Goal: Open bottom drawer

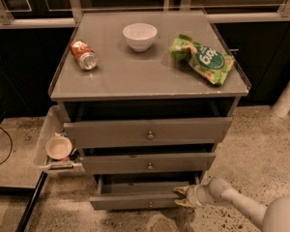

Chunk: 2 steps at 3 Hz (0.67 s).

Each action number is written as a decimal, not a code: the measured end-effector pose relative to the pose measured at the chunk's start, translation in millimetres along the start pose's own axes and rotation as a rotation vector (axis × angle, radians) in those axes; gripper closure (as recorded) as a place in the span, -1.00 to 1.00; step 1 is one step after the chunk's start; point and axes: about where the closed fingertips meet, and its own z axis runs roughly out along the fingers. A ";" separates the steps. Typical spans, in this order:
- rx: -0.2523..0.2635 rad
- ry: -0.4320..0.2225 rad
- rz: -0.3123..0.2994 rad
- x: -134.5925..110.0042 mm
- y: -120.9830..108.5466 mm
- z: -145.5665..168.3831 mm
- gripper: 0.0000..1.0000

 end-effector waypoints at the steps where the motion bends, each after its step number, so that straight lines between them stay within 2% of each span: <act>1: 0.000 -0.008 -0.002 -4.9 11.6 -4.8 1.00; 2: -0.001 -0.009 -0.002 -5.1 12.4 -4.7 0.64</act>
Offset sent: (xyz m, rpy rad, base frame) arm -0.0119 0.0002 0.0020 0.0066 -0.0006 0.0042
